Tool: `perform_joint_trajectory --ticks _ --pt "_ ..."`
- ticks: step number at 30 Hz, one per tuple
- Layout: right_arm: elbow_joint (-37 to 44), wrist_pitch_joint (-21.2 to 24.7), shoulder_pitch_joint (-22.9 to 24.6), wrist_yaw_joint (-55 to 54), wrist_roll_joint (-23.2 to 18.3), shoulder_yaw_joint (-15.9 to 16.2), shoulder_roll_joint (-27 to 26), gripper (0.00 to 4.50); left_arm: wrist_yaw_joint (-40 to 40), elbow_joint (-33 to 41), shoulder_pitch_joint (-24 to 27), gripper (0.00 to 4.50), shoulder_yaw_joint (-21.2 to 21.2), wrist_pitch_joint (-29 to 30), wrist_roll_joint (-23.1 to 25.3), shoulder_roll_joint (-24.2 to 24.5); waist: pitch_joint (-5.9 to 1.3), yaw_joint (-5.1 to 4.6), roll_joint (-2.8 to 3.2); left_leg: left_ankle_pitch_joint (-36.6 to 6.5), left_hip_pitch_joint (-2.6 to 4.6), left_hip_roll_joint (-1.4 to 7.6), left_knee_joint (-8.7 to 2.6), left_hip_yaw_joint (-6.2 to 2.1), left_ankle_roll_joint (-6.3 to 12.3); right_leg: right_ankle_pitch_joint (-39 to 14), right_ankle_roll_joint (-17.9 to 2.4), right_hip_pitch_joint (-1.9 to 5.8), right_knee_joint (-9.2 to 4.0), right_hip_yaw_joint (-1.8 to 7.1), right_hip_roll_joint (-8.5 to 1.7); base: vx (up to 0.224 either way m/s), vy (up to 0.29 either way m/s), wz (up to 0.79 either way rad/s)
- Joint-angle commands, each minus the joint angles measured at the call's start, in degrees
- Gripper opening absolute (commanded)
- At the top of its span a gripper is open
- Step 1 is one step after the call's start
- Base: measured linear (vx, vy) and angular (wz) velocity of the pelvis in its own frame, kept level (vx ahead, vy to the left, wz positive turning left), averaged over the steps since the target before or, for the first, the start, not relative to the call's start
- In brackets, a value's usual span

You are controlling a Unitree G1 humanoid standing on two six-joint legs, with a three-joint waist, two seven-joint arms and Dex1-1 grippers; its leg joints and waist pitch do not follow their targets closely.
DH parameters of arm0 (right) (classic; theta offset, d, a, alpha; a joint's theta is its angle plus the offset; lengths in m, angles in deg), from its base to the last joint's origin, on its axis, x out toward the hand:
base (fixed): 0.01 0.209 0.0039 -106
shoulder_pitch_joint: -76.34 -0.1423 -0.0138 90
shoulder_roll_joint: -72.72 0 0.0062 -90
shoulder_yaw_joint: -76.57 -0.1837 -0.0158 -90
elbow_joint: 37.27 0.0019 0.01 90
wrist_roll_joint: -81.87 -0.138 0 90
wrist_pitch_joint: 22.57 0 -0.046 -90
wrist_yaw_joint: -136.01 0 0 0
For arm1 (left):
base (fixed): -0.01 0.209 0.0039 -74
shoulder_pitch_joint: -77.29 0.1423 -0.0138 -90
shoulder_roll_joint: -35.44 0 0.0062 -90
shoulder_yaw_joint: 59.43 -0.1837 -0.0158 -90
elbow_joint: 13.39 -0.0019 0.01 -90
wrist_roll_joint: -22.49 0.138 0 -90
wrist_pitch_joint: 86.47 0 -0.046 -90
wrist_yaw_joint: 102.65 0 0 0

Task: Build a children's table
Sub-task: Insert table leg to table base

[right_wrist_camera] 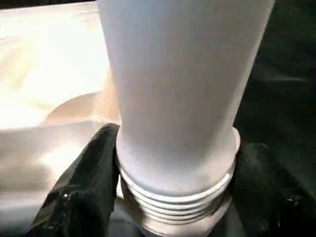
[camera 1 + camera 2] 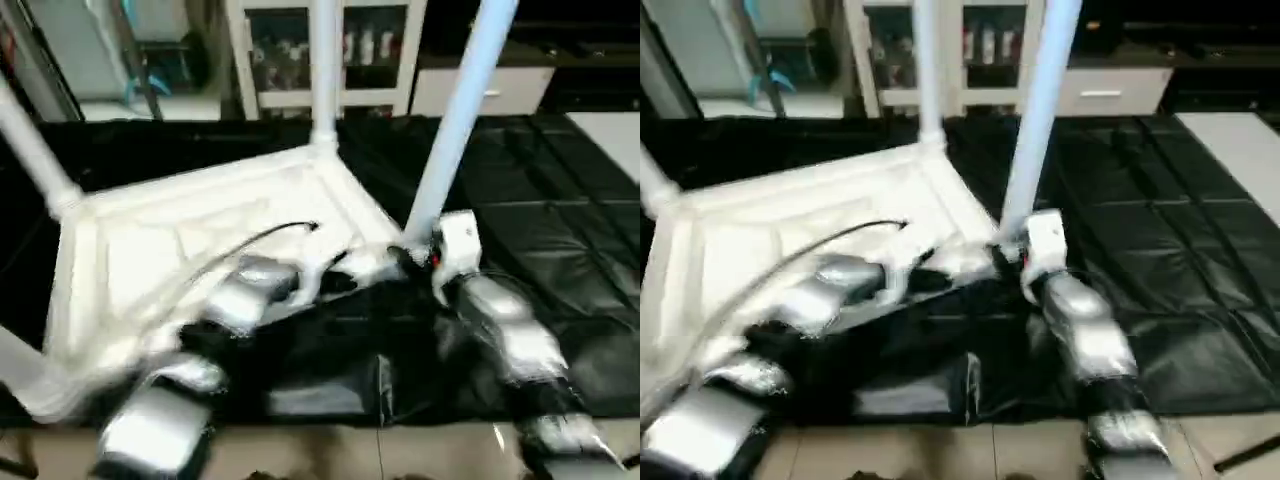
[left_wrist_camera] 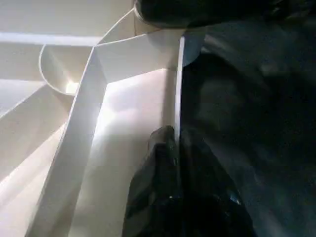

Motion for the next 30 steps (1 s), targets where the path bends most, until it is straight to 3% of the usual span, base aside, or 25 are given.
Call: perform_joint_trajectory --ticks 1,3,5,12,15,18,20,21,22,23,24,26,27,28,29,30 --pt "-7.4 -0.1 -1.0 -3.5 0.4 1.6 -4.5 2.72 9.0 -0.5 -2.8 0.00 2.9 -0.9 -1.5 -4.6 -2.93 -0.85 -0.89 -29.7 2.84 4.54 -5.59 -3.93 -4.30 -25.8 -7.9 -0.23 -4.95 0.95 -2.57 0.000 0.000 0.00" --pt "-10.3 -1.3 -2.8 -5.5 0.4 0.8 -5.7 2.72 11.6 -1.3 -3.5 0.00 3.3 -0.6 -1.2 -5.8 -3.19 -1.36 -1.11 -29.8 2.59 4.44 -5.71 -3.99 -3.20 -24.4 -7.7 0.19 -5.11 0.67 -2.50 0.000 0.000 0.00" --pt "-13.7 -3.4 -5.0 -7.5 1.1 0.2 -7.0 2.72 14.3 -2.4 -4.3 0.00 3.6 -0.9 -0.7 -6.8 -3.45 -1.64 -0.88 -27.3 1.83 4.51 -5.94 -4.13 -2.08 -21.8 -8.3 0.78 -4.66 0.64 -2.69 0.000 0.000 0.00" --pt "-17.4 -8.7 -7.8 -6.6 1.4 -1.1 -8.7 2.72 13.9 -2.9 -4.1 0.00 4.0 -1.3 -0.4 -5.9 -3.47 -1.21 -1.39 -24.0 1.62 4.64 -5.77 -3.64 0.23 -19.9 -9.4 0.77 -4.66 0.86 -2.87 0.000 0.000 0.00" --pt "-16.7 -10.9 -7.8 -3.9 1.1 -0.9 -8.4 2.72 12.9 -3.2 -4.0 0.00 3.9 -2.1 -0.2 -5.2 -3.42 -1.11 -1.18 -24.1 1.71 4.69 -5.81 -3.60 0.52 -20.4 -9.5 0.70 -4.72 0.88 -2.89 0.000 0.000 0.00" --pt "-17.1 -12.1 -8.0 -3.0 1.0 -1.1 -8.4 3.42 12.7 -3.4 -4.1 0.00 3.9 -2.4 -0.1 -5.0 -3.32 -1.26 -1.20 -25.4 1.71 4.73 -5.93 -3.68 0.22 -21.7 -9.2 0.60 -4.81 0.86 -2.87 0.000 0.000 0.00" --pt "-14.6 -12.5 -6.9 -0.9 1.0 -0.8 -7.5 3.51 10.7 -3.0 -3.5 0.00 3.1 -2.7 0.2 -3.9 -3.29 -1.60 -1.15 -25.0 1.04 4.70 -6.09 -3.96 0.61 -21.8 -8.8 1.08 -4.77 0.82 -3.01 0.000 0.000 0.00" --pt "-9.3 -10.8 -4.4 1.7 0.5 -0.1 -5.6 3.63 6.8 -1.8 -2.2 0.00 1.5 -3.9 0.8 -1.8 -3.40 -1.79 -1.17 -24.6 0.77 4.73 -6.13 -4.05 0.71 -21.4 -8.7 1.31 -4.59 0.79 -3.04 0.000 0.000 0.00" --pt "-9.3 -10.8 -4.4 1.7 0.5 -0.1 -5.6 3.76 6.8 -1.8 -2.2 0.00 1.5 -3.9 0.8 -1.8 -3.44 -1.73 -1.15 -23.6 0.74 4.89 -6.25 -4.05 1.27 -20.1 -8.3 1.34 -4.62 0.82 -2.94 0.000 0.000 0.00" --pt "-5.9 -9.9 -2.7 3.5 0.1 0.3 -4.3 3.85 4.0 -0.9 -1.2 0.00 0.3 -4.8 1.3 -0.4 -3.48 -1.95 -1.20 -23.4 0.89 4.89 -6.17 -3.99 1.35 -19.2 -8.8 1.06 -4.48 0.89 -2.84 0.000 0.000 0.00" --pt "-1.0 -7.2 -0.1 5.8 -0.7 0.9 -2.0 3.90 0.4 0.0 -0.2 0.00 -0.7 -5.5 1.5 1.5 -3.72 -1.96 -0.95 -20.7 0.90 4.93 -5.88 -3.76 2.51 -15.1 -10.5 1.22 -4.20 1.08 -3.04 0.000 0.000 0.00" --pt "3.5 -4.4 2.4 7.7 -1.5 1.2 0.3 3.97 -2.6 0.9 0.7 0.00 -1.5 -6.1 1.6 3.2 -3.69 -1.33 -1.30 -18.2 0.81 5.08 -5.79 -3.65 4.14 -13.2 -10.4 1.57 -4.21 1.20 -3.03 0.000 0.000 0.00" --pt "5.2 -3.2 3.4 8.6 -2.1 1.1 1.2 4.13 -3.9 1.2 1.0 0.00 -1.8 -6.3 1.5 3.9 -3.81 -1.16 -0.94 -17.0 1.24 5.06 -5.59 -3.26 4.99 -13.4 -11.5 0.98 -4.16 1.20 -2.86 0.000 0.000 0.00" --pt "7.0 -2.0 4.4 9.5 -2.7 1.0 2.2 4.13 -5.2 1.6 1.3 0.00 -2.0 -6.5 1.4 4.6 -3.81 -1.16 -0.94 -17.0 1.24 5.06 -5.59 -3.26 4.99 -13.4 -11.5 0.98 -4.16 1.20 -2.86 0.000 0.000 0.00" --pt "9.7 -0.4 6.2 10.9 -3.5 0.7 4.1 4.30 -7.6 2.4 1.8 0.00 -2.4 -7.3 1.2 6.0 -3.85 -0.51 -1.02 -15.7 0.90 5.16 -5.60 -3.40 5.18 -14.4 -11.2 1.31 -4.11 1.25 -3.00 0.000 0.000 0.00" --pt "11.2 0.5 7.2 11.9 -4.2 0.2 5.1 4.33 -8.9 3.0 2.0 0.00 -2.5 -7.2 1.0 6.8 -3.78 -0.11 -0.78 -15.7 1.52 5.31 -5.62 -3.12 4.77 -14.2 -11.0 0.71 -4.24 1.30 -2.68 0.000 0.000 0.00"
